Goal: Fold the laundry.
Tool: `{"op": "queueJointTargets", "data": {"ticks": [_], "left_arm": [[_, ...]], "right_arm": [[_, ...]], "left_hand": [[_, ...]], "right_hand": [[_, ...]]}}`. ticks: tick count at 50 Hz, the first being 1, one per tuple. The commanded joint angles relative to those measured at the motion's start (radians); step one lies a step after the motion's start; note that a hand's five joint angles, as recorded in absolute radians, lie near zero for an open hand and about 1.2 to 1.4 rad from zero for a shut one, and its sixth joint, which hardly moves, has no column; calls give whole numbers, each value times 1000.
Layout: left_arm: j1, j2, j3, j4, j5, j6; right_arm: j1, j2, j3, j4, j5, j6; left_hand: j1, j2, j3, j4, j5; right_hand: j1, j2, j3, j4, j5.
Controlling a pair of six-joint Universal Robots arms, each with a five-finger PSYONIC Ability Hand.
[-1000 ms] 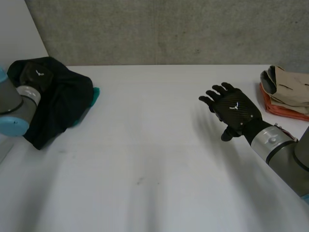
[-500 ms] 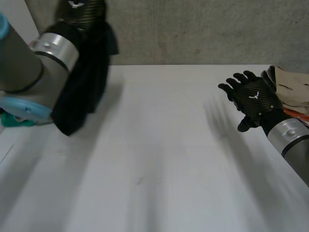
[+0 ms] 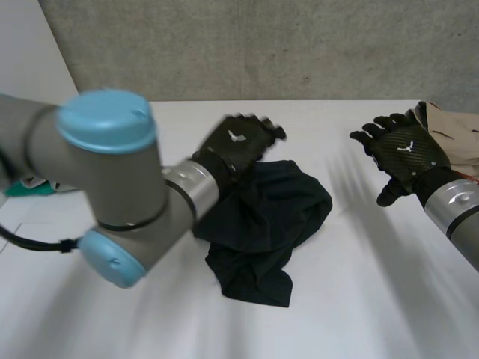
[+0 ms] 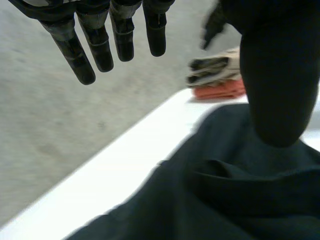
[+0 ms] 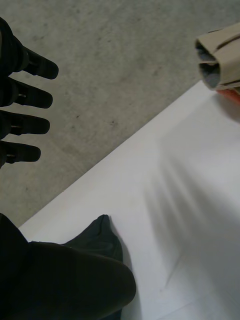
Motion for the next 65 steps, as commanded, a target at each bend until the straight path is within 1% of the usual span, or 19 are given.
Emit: {"op": "queueJointTargets", "data": {"ticks": [1, 4, 9, 13, 16, 22, 26, 27, 30, 31, 32, 36, 41, 46, 52, 57, 58, 62, 65], "left_arm": [[62, 158, -137, 5, -150, 6], [63, 173, -192, 5, -185, 4], [51, 188, -318, 32, -228, -5], [25, 172, -374, 121, -231, -5], [-2, 121, -389, 230, -236, 12], [-7, 1, -331, 310, -236, 14], [-6, -77, -265, 293, -230, 14], [-1, -95, -240, 281, -225, 12], [-6, -121, -199, 257, -222, 7], [-7, -131, -170, 238, -222, 9], [-9, -132, -154, 230, -222, 9], [-7, -115, -78, 220, -231, 9], [4, 7, 5, 229, -228, 9], [40, 96, 41, 256, -227, 1], [85, 103, 34, 270, -222, -22], [114, 58, 42, 278, -214, -52], [125, 37, 45, 283, -213, -55], [197, -124, 105, 357, -193, -45], [226, -195, 154, 382, -167, -36]], "right_arm": [[12, -2, -119, 193, 116, 129], [13, 6, -171, 267, 122, 177], [18, 128, -303, 372, 80, 254], [87, 236, -415, 448, 27, 274], [139, 326, -484, 490, 26, 272], [171, 428, -519, 475, 27, 300], [219, 475, -533, 403, 38, 324], [239, 484, -538, 365, 52, 329], [248, 480, -538, 312, 81, 329], [253, 471, -538, 283, 105, 327], [253, 463, -536, 269, 118, 324], [247, 380, -530, 205, 178, 314], [244, 226, -527, 185, 187, 304], [244, 77, -527, 220, 188, 265], [257, -54, -529, 312, 190, 268], [342, -25, -501, 363, 193, 307], [393, 19, -495, 360, 199, 339], [492, 151, -512, 353, 214, 418], [544, 233, -529, 349, 231, 456]], "left_hand": [[-9, -15, -11, -6, 4], [-9, -15, -11, -6, 4], [-9, -15, -11, -6, 4], [-15, -21, -17, -12, -2], [-15, -21, -17, -12, -2], [2, -3, 0, 6, 16], [113, 108, 111, 117, 127], [294, 288, 292, 297, 307], [746, 741, 744, 750, 760], [1082, 1077, 1080, 1086, 1096], [1117, 1111, 1115, 1121, 1131], [1118, 1112, 1116, 1121, 1131], [1118, 1112, 1116, 1121, 1131], [1118, 1112, 1116, 1121, 1131], [1118, 1112, 1116, 1121, 1131], [1118, 1112, 1116, 1121, 1131], [1118, 1112, 1116, 1121, 1131], [1118, 1112, 1116, 1121, 1131], [1118, 1112, 1116, 1121, 1131]], "right_hand": [[-49, -37, -32, -32, -47], [-49, -37, -32, -32, -47], [-49, -37, -32, -32, -47], [-49, -37, -32, -32, -47], [-49, -37, -32, -32, -47], [-33, -21, -16, -16, -31], [142, 154, 160, 159, 145], [381, 393, 399, 398, 384], [866, 878, 884, 883, 869], [1169, 1181, 1187, 1186, 1172], [1172, 1184, 1190, 1189, 1175], [1172, 1184, 1190, 1189, 1175], [1172, 1184, 1190, 1189, 1175], [1172, 1184, 1190, 1189, 1175], [1172, 1184, 1190, 1189, 1175], [1172, 1184, 1190, 1189, 1175], [1172, 1184, 1190, 1189, 1175], [1172, 1184, 1190, 1189, 1175], [1172, 1184, 1190, 1189, 1175]]}}
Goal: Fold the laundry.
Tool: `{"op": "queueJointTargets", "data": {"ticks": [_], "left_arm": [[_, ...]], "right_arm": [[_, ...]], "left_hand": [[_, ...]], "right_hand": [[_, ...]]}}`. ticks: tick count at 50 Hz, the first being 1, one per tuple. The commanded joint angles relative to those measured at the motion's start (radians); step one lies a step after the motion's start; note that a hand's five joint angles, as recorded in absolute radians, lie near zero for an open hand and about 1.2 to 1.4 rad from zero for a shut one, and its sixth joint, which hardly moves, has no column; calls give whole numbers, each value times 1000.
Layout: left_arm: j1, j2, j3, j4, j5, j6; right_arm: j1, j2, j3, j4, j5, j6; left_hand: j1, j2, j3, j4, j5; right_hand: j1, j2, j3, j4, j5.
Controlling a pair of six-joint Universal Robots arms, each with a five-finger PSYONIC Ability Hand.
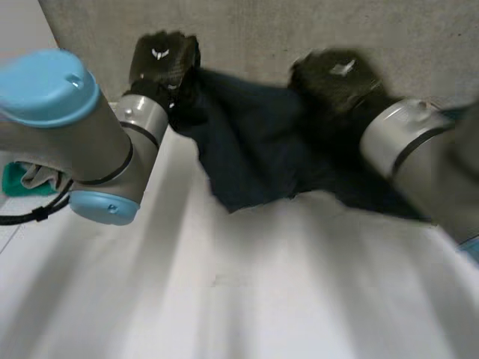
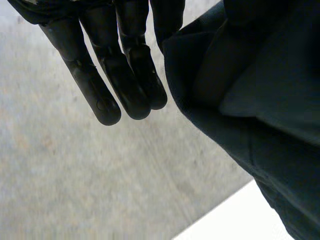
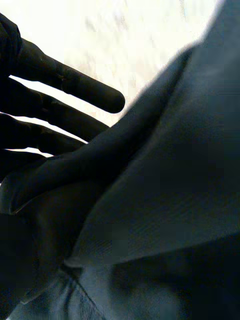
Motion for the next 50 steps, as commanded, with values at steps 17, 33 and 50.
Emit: {"op": "queueJointTargets", "data": {"ticks": [17, 33, 50], "left_arm": [[155, -206, 115, 83, 110, 30], [129, 316, -326, -106, -21, 28], [-193, 416, -699, -259, -13, 16]], "right_arm": [[153, 177, -95, 24, 60, 99], [-154, 137, -16, 180, -32, -409], [-258, 310, 181, 102, -320, -698]], "left_hand": [[-485, -533, -528, -533, -497], [-568, -616, -612, -617, -580], [-585, -634, -629, -634, -597]], "right_hand": [[-949, -1001, -1014, -1022, -1019], [-948, -1000, -1012, -1021, -1018], [-657, -709, -722, -730, -727]]}}
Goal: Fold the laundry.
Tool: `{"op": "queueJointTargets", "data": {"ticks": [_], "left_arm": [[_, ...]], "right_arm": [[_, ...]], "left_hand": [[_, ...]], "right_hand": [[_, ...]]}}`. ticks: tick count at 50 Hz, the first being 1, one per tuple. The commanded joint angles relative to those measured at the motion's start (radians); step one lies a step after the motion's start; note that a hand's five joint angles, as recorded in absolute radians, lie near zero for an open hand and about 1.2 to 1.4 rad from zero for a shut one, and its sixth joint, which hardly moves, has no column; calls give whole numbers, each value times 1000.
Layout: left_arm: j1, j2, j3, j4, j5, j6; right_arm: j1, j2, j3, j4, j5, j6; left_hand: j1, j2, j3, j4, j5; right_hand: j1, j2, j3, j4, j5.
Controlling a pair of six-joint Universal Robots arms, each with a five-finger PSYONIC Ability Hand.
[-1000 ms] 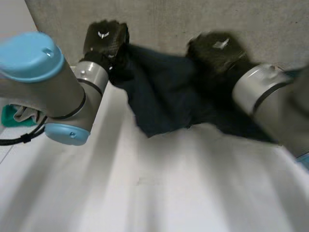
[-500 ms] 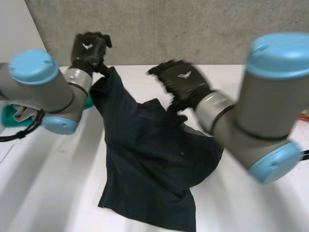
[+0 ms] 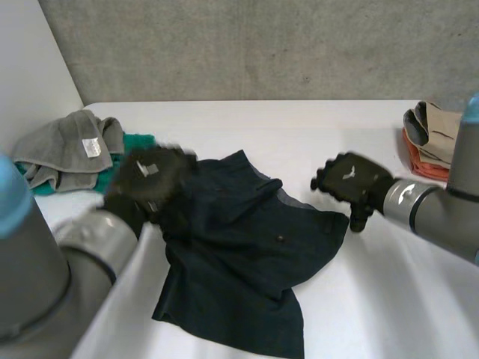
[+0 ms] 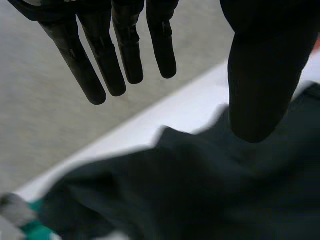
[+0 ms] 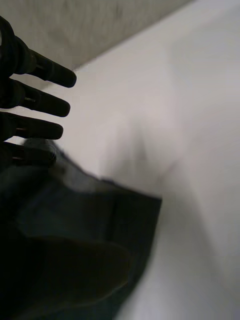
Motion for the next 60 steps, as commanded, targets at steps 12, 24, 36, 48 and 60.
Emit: {"op": "queueJointTargets", "data": {"ticks": [12, 24, 36, 48, 60], "left_arm": [[-215, -127, -149, 136, 61, 11], [-248, -231, -163, 283, 292, 82], [-279, -375, -77, 326, 312, 338], [-268, -443, 39, 339, 247, 346], [-173, 15, 32, 538, 140, 266]], "right_arm": [[8, 119, 87, -250, -79, 6], [4, 78, 145, -308, -68, 121], [4, 78, 162, -308, -66, 124], [-2, 67, 170, -308, -63, 126], [-37, -207, 26, -186, -5, 265]], "left_hand": [[18, 16, 13, 22, 33], [21, 19, 16, 25, 36], [18, 16, 13, 22, 33], [869, 868, 864, 873, 884], [869, 868, 864, 873, 884]], "right_hand": [[1016, 1047, 1014, 1011, 1003], [1016, 1047, 1014, 1011, 1003], [1016, 1047, 1014, 1011, 1003], [1016, 1047, 1014, 1011, 1003], [1016, 1047, 1014, 1011, 1003]]}}
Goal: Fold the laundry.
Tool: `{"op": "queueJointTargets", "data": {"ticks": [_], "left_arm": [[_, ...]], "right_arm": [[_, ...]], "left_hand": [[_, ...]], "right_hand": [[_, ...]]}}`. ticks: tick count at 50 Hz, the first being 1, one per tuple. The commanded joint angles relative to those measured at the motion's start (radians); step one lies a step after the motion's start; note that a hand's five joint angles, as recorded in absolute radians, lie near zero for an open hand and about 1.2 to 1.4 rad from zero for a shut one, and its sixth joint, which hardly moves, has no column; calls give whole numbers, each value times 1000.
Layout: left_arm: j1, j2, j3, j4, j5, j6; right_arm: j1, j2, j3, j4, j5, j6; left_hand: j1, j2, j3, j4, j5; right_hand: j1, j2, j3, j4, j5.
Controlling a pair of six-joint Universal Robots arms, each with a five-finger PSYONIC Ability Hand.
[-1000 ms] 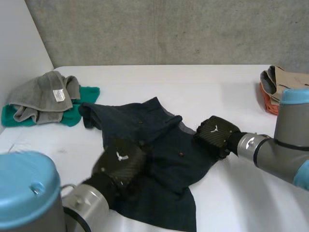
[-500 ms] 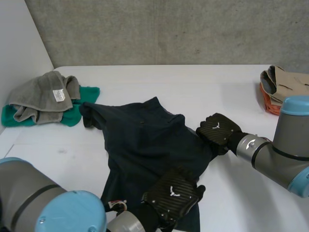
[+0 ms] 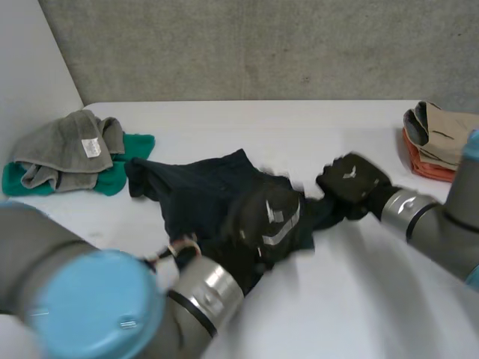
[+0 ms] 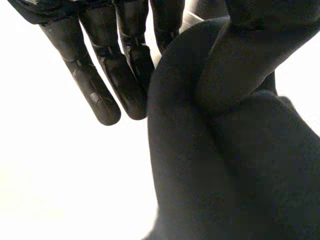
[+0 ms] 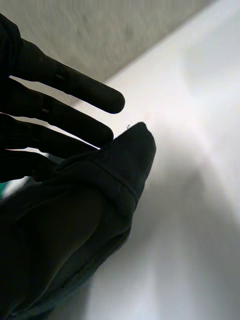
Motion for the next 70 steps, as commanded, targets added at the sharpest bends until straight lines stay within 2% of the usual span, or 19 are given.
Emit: {"op": "queueJointTargets", "data": {"ticks": [1, 7, 13, 19, 24, 29, 36, 40, 44, 47, 48, 49, 51, 52, 54, 61, 65, 70], "left_arm": [[100, 281, 11, 98, -16, -63], [160, 409, 106, 100, -22, -109], [232, 507, 254, 25, -45, -280], [296, 512, 346, -82, -35, -506], [361, 475, 337, -96, -21, -566], [411, 312, 314, -101, 13, -568], [448, -17, 370, -105, 76, -561], [480, -209, 458, -99, 99, -554], [505, -416, 652, -98, 97, -554], [551, -487, 741, -101, 94, -554], [572, -513, 778, -96, 103, -552], [583, -519, 797, -93, 103, -554], [585, -518, 818, -89, 102, -554], [588, -512, 835, -81, 96, -557], [588, -502, 844, -75, 90, -560], [580, -378, 774, -79, 13, -551], [551, -219, 591, -122, 4, -548], [482, -84, 400, -230, 5, -511]], "right_arm": [[-10, -178, -151, 121, 42, 111], [-3, -331, -396, 189, 71, 315], [-18, -420, -593, 197, 103, 488], [-29, -405, -718, 237, 112, 568], [-3, -305, -719, 244, 155, 568], [52, -119, -699, 255, 218, 556], [75, 101, -694, 229, 296, 484], [98, 236, -702, 139, 345, 456], [131, 362, -712, -68, 394, 453], [146, 407, -713, -194, 415, 450], [154, 423, -714, -278, 421, 450], [155, 431, -716, -311, 422, 450], [157, 436, -725, -352, 427, 449], [160, 434, -731, -348, 427, 444], [161, 425, -736, -323, 421, 442], [154, 269, -685, -133, 375, 438], [131, 155, -595, 15, 294, 377], [37, 52, -466, 147, 255, 213]], "left_hand": [[252, 203, 209, 199, 258], [252, 203, 209, 199, 258], [252, 203, 209, 199, 258], [252, 203, 209, 199, 258], [252, 203, 209, 199, 258], [252, 203, 209, 199, 258], [252, 203, 209, 199, 258], [252, 203, 209, 199, 258], [252, 203, 209, 199, 258], [212, 163, 169, 159, 218], [-230, -280, -273, -283, -225], [-470, -519, -513, -523, -464], [-697, -747, -740, -751, -692], [-821, -870, -863, -874, -815], [-869, -918, -912, -922, -863], [-872, -921, -915, -925, -866], [-851, -901, -894, -904, -846], [-834, -883, -877, -887, -828]], "right_hand": [[308, 230, 214, 200, 231], [308, 230, 214, 200, 231], [308, 230, 214, 200, 231], [308, 230, 214, 200, 231], [308, 230, 214, 200, 231], [308, 230, 214, 200, 231], [308, 230, 214, 200, 231], [308, 230, 214, 200, 231], [308, 230, 214, 200, 231], [308, 230, 214, 200, 231], [236, 158, 143, 128, 160], [-105, -183, -198, -213, -181], [-914, -992, -1007, -1022, -991], [-914, -992, -1007, -1022, -991], [-914, -992, -1007, -1022, -991], [-914, -992, -1007, -1022, -991], [-914, -992, -1007, -1022, -991], [-914, -992, -1007, -1022, -991]]}}
